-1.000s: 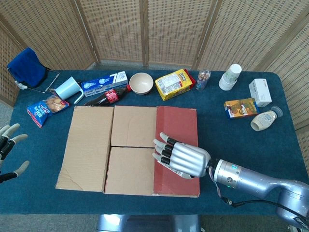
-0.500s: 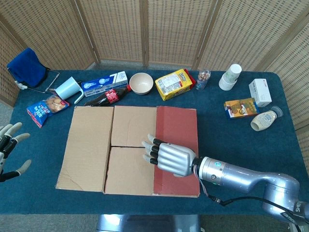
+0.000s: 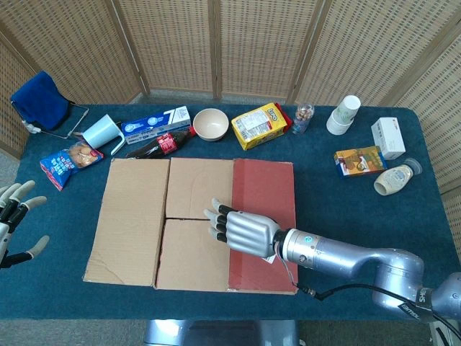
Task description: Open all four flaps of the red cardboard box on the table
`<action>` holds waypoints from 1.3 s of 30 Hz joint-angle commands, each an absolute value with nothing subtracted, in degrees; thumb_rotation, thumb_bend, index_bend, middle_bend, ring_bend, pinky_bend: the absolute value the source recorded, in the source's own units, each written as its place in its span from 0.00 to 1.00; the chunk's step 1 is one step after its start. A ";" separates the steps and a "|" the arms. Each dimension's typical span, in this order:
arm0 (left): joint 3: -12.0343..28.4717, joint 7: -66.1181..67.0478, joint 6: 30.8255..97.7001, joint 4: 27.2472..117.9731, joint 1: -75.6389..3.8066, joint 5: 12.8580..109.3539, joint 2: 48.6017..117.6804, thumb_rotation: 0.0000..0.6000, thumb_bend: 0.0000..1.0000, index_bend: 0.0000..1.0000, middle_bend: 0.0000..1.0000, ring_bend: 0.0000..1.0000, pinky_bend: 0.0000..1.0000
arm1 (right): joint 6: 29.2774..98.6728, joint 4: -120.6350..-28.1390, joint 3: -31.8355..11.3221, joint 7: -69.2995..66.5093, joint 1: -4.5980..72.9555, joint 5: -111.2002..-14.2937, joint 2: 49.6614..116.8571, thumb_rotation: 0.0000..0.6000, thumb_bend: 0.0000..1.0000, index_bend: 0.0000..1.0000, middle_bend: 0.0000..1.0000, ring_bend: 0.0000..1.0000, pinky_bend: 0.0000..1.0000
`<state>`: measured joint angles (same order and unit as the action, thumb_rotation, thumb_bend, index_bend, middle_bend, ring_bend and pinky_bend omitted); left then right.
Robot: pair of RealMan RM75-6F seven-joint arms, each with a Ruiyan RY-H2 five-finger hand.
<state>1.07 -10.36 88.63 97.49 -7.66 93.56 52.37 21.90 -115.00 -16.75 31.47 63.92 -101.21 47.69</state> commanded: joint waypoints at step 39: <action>1.03 -11.03 87.16 97.50 -7.64 93.05 51.90 0.93 0.00 0.20 0.02 0.00 0.07 | 28.53 -118.11 -16.81 44.66 60.96 -101.08 41.11 0.44 0.28 0.67 0.16 0.00 0.17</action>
